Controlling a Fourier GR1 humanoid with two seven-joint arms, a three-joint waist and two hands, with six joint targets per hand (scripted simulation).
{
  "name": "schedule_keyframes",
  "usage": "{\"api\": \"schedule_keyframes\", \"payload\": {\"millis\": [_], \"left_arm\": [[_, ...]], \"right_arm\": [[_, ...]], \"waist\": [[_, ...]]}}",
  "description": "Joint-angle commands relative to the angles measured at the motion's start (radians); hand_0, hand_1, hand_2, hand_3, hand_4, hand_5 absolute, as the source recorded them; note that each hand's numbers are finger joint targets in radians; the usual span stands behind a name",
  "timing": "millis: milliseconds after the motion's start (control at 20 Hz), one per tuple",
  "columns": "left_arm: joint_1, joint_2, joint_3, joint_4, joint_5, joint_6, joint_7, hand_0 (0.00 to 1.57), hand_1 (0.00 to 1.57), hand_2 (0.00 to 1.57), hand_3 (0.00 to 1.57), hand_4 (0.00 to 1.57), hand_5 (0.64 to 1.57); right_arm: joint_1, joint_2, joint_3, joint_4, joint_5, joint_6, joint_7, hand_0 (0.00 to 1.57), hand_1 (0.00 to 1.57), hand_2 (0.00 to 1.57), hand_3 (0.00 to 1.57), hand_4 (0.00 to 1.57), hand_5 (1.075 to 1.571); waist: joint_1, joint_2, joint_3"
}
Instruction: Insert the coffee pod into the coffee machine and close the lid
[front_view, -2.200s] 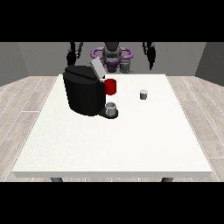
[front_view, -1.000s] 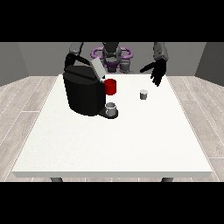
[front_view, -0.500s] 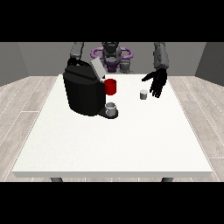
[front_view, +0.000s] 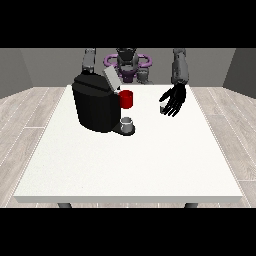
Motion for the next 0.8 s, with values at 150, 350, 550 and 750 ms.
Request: {"api": "schedule_keyframes", "payload": {"millis": [150,350,550,750], "left_arm": [[-0.022,-0.014,-0.064,0.065,-0.159,0.126,-0.014,0.94,0.94,1.04,0.87,0.43,1.571],[-0.014,-0.005,-0.095,0.125,-0.209,0.083,-0.016,0.83,0.83,1.0,0.86,0.34,1.571],[-0.084,0.036,-0.108,0.174,-0.264,0.047,-0.006,0.76,0.76,0.93,0.77,0.35,1.571],[-0.109,-0.015,-0.127,0.186,-0.302,-0.002,0.029,0.76,0.76,0.98,0.86,0.4,1.571]], "right_arm": [[-0.035,-0.036,-0.041,0.047,-0.038,0.054,-0.018,0.0,0.0,0.0,0.0,0.0,1.571],[0.002,-0.019,-0.029,0.067,-0.062,0.058,-0.057,0.0,0.0,0.0,0.0,0.0,1.571],[-0.068,-0.007,-0.035,0.084,-0.04,0.025,-0.05,0.0,0.0,0.0,0.0,0.0,1.571],[-0.042,-0.021,-0.07,0.15,-0.067,0.045,-0.053,0.0,0.0,0.0,0.0,0.0,1.571]], "waist": [[-0.017,0.007,0.0002],[-0.012,-0.019,0.0004],[-0.016,0.034,0.0003],[-0.003,-0.037,0.0004]]}}
